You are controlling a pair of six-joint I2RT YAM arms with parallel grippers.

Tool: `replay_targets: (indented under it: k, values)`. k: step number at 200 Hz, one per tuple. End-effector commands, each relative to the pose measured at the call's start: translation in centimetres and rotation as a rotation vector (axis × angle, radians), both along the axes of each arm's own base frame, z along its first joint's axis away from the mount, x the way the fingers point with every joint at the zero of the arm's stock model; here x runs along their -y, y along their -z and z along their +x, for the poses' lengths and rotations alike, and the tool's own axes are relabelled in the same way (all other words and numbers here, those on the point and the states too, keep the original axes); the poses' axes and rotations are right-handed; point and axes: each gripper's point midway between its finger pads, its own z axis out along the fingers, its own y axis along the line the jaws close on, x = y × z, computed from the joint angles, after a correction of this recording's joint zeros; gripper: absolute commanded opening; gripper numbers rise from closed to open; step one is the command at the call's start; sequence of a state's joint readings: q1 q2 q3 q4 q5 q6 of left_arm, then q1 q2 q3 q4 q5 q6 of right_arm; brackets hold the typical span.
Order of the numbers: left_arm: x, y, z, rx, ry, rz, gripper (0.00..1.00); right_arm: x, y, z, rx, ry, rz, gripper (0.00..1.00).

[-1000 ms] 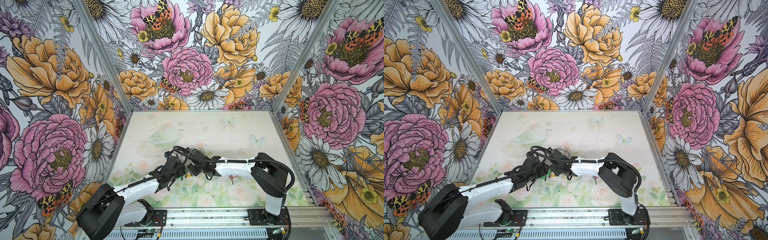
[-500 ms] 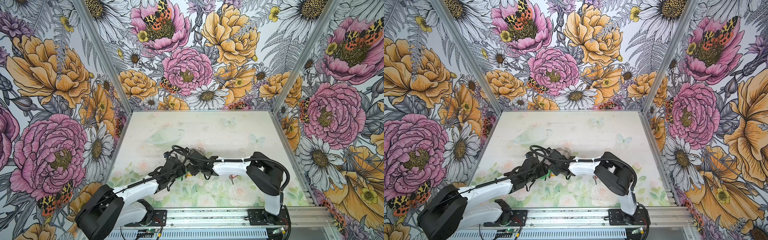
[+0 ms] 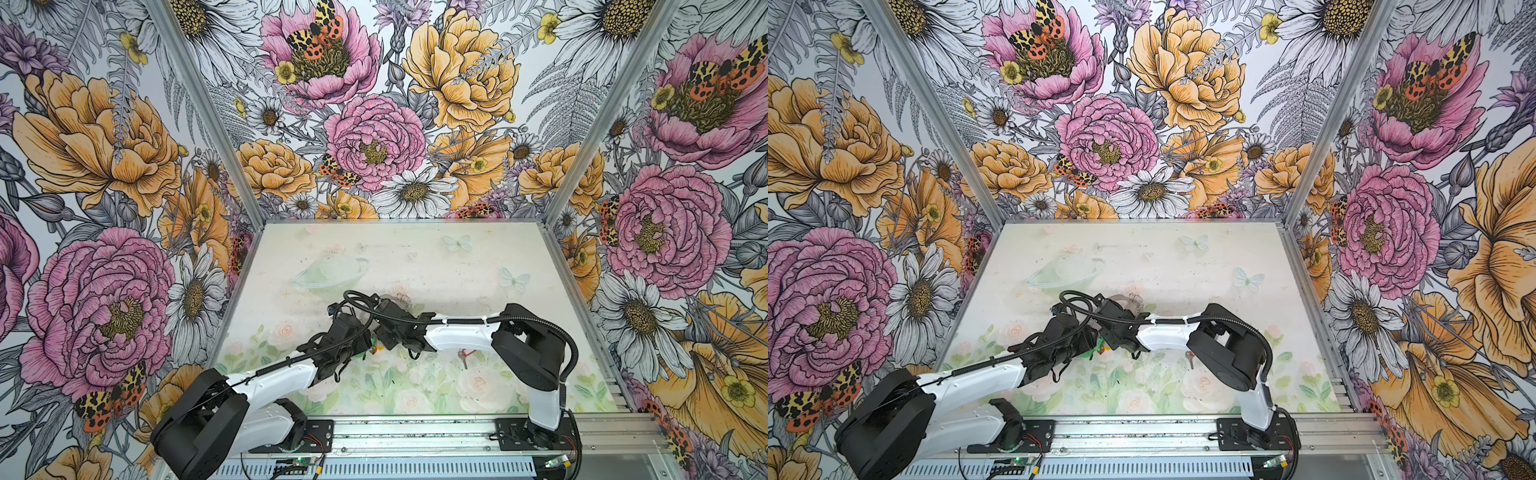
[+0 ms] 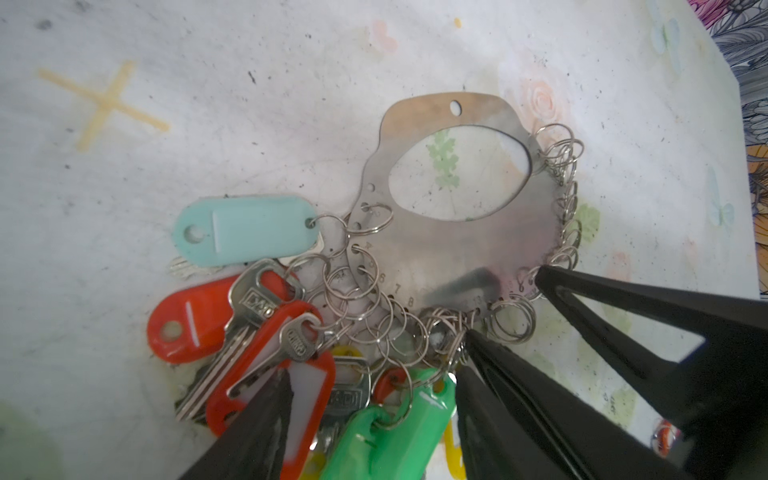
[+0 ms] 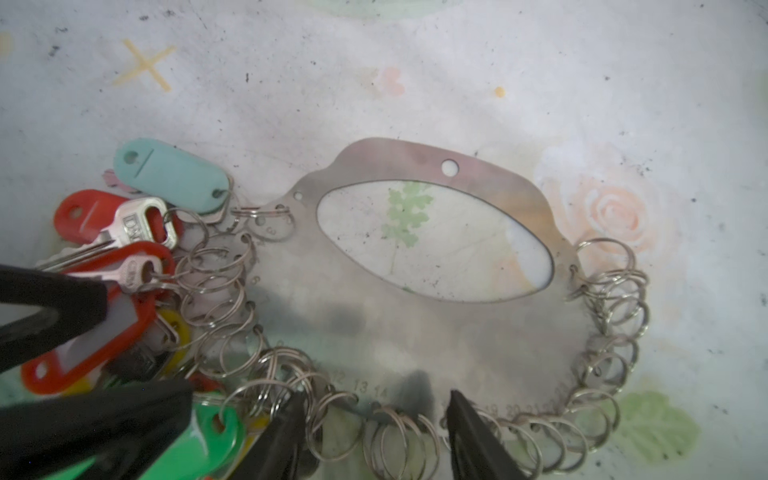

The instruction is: Put the keys on the keyring

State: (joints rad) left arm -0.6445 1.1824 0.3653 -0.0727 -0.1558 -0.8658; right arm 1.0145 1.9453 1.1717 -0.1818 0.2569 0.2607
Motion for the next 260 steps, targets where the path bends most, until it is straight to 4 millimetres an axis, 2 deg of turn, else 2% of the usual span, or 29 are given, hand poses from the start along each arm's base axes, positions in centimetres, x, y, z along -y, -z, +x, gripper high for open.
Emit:
replay_targets:
  k: [1, 60, 100, 137, 186, 260]
  values:
    - [-2.2, 3.2, -2.3, -0.123, -0.029, 0.078, 0.64, 0.1, -1.7, 0.6, 0.053, 0.024, 0.015, 0.54]
    - [-2.3, 3.2, -2.4, -0.125, -0.030, 0.084, 0.64, 0.8, -2.6, 0.8, 0.085, 0.046, 0.011, 0.52]
    - [-2.4, 3.2, -2.4, -0.124, -0.033, 0.085, 0.64, -0.4, -2.9, 0.0, 0.037, 0.005, 0.062, 0.56]
    - [-2.5, 3.3, -2.5, -0.123, -0.036, 0.081, 0.64, -0.6, -2.1, 0.3, 0.036, 0.021, 0.047, 0.60]
    - [-2.5, 3.4, -2.6, -0.126, -0.031, 0.083, 0.64, -0.4, -2.1, 1.4, 0.058, 0.054, 0.037, 0.62]
    - [-2.6, 3.4, -2.7, -0.121, -0.039, 0.077, 0.65, -0.3, -0.5, 1.3, 0.030, 0.062, 0.010, 0.66]
